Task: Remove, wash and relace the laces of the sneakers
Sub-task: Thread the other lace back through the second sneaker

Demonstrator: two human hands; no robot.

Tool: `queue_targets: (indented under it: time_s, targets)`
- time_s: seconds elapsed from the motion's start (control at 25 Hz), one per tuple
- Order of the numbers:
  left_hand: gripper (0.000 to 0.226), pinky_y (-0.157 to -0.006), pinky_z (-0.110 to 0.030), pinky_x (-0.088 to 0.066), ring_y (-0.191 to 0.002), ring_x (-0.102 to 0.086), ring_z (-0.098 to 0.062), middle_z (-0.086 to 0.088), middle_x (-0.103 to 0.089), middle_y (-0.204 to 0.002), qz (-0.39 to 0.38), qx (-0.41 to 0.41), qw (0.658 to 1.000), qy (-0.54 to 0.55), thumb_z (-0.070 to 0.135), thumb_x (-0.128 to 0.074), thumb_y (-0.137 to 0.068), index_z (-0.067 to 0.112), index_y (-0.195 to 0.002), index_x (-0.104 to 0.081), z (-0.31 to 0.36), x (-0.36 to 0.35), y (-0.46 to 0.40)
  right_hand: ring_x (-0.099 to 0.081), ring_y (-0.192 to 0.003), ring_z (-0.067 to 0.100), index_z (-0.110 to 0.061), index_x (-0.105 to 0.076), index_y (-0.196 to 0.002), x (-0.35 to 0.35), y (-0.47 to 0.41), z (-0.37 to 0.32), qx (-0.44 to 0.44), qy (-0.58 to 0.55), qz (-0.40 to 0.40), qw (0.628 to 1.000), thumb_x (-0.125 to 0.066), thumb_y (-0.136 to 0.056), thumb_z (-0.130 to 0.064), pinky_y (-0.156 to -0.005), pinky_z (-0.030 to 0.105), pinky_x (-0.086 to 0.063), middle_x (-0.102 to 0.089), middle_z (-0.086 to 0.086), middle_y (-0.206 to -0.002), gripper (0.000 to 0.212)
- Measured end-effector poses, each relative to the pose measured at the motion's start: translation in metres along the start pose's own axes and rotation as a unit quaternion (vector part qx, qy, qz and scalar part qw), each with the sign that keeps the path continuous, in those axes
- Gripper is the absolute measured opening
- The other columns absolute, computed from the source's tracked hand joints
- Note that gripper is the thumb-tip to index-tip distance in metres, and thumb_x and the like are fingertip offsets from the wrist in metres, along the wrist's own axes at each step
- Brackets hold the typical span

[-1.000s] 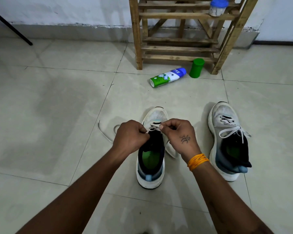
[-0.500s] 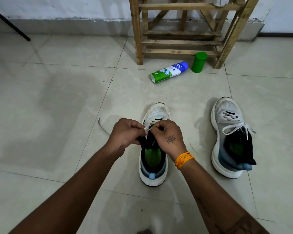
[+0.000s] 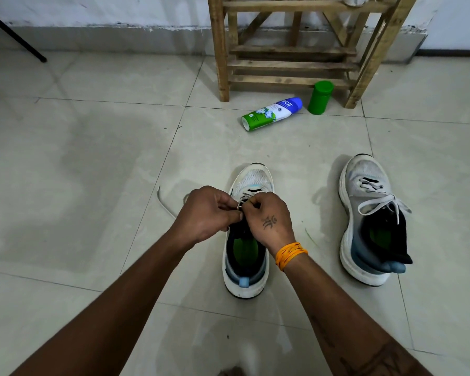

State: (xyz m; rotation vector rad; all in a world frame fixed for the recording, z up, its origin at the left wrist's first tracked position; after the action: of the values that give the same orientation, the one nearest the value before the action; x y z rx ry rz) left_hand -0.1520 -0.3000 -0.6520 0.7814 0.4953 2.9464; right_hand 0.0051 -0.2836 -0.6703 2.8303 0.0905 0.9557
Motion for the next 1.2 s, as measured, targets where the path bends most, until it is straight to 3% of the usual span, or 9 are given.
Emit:
queue_targets:
  time_s: [0.24,0.48,0.6,0.68,0.84,0.92,1.04,1.08,1.2]
  targets:
    - [0.012,-0.060,-0.030,-0.060,-0.067,-0.073,-0.024,-0.018,-0.073,-0.087,-0.032,0.044,0.994,0.094,0.006,-0.065,-0.097,-0.005,-0.102,-0.069,-0.016,-0.003,-0.007,-0.064,-0.081,0.018,-0.013,-0.076,-0.078,-0.002,-0.001,0.005,0.029,-0.069,0.011,0.997,-0.073,-0.091,-0.024,-0.074,0.033,-0.049,-0.072,0.001,-0.082,0.018]
    - [0.007,-0.072,-0.041,-0.062,-0.074,-0.070,-0.028,-0.017,-0.072,-0.086,-0.039,0.038,0.987,0.150,0.006,-0.068,-0.096,-0.001,-0.100,-0.069,-0.027,-0.008,-0.009,-0.067,-0.091,0.018,-0.016,-0.081,-0.085,-0.001,0.000,0.000,0.035,-0.060,0.005,0.998,-0.075,-0.091,-0.026,-0.082,0.033,-0.050,-0.073,0.001,-0.092,0.012]
    - [0.006,-0.069,-0.040,-0.062,-0.072,-0.069,-0.027,-0.016,-0.070,-0.083,-0.017,0.035,0.987,0.159,0.005,-0.067,-0.097,0.003,-0.091,-0.068,-0.026,-0.009,-0.009,-0.065,-0.089,0.012,-0.021,-0.080,-0.089,0.007,0.014,-0.002,0.045,-0.084,0.069,0.993,-0.075,-0.089,-0.030,-0.080,0.030,-0.051,-0.064,-0.003,-0.095,0.010]
    - [0.009,-0.067,-0.038,-0.061,-0.069,-0.068,-0.024,-0.014,-0.069,-0.081,-0.008,0.035,0.986,0.164,0.005,-0.064,-0.099,0.003,-0.090,-0.067,-0.027,-0.009,-0.010,-0.061,-0.083,0.009,-0.026,-0.074,-0.095,0.016,0.036,0.000,0.062,-0.037,0.146,0.987,-0.073,-0.088,-0.035,-0.069,0.029,-0.049,-0.054,-0.007,-0.098,0.012]
    - [0.012,-0.055,-0.032,-0.057,-0.060,-0.065,-0.021,-0.015,-0.070,-0.081,0.046,0.094,0.986,0.127,0.003,-0.063,-0.097,0.004,-0.086,-0.066,-0.066,0.006,-0.010,-0.062,-0.081,0.017,-0.026,-0.064,-0.106,0.022,0.061,0.014,0.104,-0.003,0.183,0.978,-0.065,-0.093,-0.022,-0.064,0.037,-0.051,-0.051,-0.004,-0.101,0.014]
    - [0.011,-0.059,-0.035,-0.057,-0.065,-0.067,-0.025,-0.013,-0.071,-0.081,0.094,0.133,0.987,0.006,0.006,-0.063,-0.092,0.008,-0.084,-0.069,-0.094,0.025,-0.008,-0.061,-0.080,0.016,-0.024,-0.063,-0.106,0.026,0.060,0.018,0.115,-0.003,0.191,0.975,-0.064,-0.095,-0.020,-0.064,0.038,-0.051,-0.051,-0.004,-0.101,0.012]
    - [0.009,-0.065,-0.031,-0.047,-0.081,-0.066,-0.027,-0.004,-0.069,-0.086,0.108,0.056,0.936,-0.330,0.023,-0.062,-0.092,0.017,-0.087,-0.066,-0.094,0.036,-0.007,-0.059,-0.081,0.014,-0.025,-0.064,-0.106,0.025,0.061,0.016,0.116,-0.013,0.201,0.973,-0.065,-0.095,-0.021,-0.066,0.037,-0.051,-0.051,-0.005,-0.101,0.011]
    - [0.008,-0.064,-0.030,-0.043,-0.080,-0.065,-0.025,-0.001,-0.068,-0.086,0.113,0.002,0.930,-0.349,0.026,-0.063,-0.093,0.019,-0.089,-0.064,-0.084,0.031,-0.006,-0.059,-0.082,0.014,-0.025,-0.064,-0.107,0.024,0.062,0.016,0.114,-0.017,0.203,0.972,-0.065,-0.095,-0.022,-0.066,0.037,-0.051,-0.052,-0.005,-0.101,0.012]
    - [0.012,-0.064,-0.027,-0.043,-0.068,-0.057,-0.007,0.012,-0.065,-0.089,0.103,-0.180,0.946,-0.248,0.027,-0.069,-0.089,0.027,-0.100,-0.068,-0.040,0.011,-0.003,-0.060,-0.083,0.015,-0.024,-0.064,-0.108,0.023,0.061,0.018,0.115,-0.019,0.205,0.972,-0.065,-0.095,-0.022,-0.068,0.038,-0.052,-0.052,-0.005,-0.101,0.013]
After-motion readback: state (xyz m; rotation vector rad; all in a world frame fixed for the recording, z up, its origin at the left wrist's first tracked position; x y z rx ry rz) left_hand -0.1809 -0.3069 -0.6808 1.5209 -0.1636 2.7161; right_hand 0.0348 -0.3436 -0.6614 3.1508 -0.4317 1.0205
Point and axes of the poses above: each hand's wrist, its own y-axis away from the middle knuckle, its own x-axis out of the back of the hand, z = x × y, the point moved 8 cm from there along -y, towards the middle knuckle
